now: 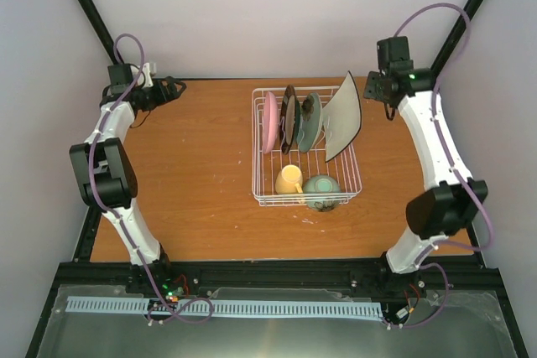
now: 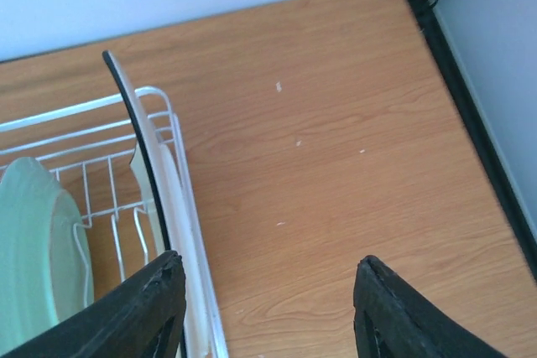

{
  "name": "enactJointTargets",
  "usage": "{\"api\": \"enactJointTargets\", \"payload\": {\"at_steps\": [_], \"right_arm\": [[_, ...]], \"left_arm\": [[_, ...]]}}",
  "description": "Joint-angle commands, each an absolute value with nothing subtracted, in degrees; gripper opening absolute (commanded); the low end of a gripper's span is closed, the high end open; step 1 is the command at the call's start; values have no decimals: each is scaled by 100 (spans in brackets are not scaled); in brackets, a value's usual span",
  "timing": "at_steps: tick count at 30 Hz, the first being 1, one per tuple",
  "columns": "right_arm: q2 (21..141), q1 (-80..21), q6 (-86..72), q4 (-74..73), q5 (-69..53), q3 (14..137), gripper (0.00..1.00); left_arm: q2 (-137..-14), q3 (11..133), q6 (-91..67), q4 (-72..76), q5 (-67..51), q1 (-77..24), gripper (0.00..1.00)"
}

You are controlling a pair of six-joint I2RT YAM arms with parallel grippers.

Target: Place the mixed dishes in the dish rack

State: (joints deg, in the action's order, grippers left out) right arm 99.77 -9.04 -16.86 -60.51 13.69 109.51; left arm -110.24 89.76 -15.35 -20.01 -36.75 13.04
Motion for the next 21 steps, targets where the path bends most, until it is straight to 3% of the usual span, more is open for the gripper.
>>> {"api": "enactJointTargets", "payload": {"at_steps": [1,8,15,21], "right_arm": [[9141,-924,-1931,-5164,2075,10232,55],[8135,-923,-2430,-4854,2243,8739,56],[6625,-859,-3127,-3368,1859,6556,65],[6523,-835,-3107,-2714,1240,6122,68]], "left_arm": [[-10706,8813,-1953,-1326,-4041,1327,100],[-10684,8436,-2491,-663,-4598,1327,100],[-10420,7998,-2960,92,-5219,1201,100],[-10248,8061,-2547,-259,-5069,676,100]]}}
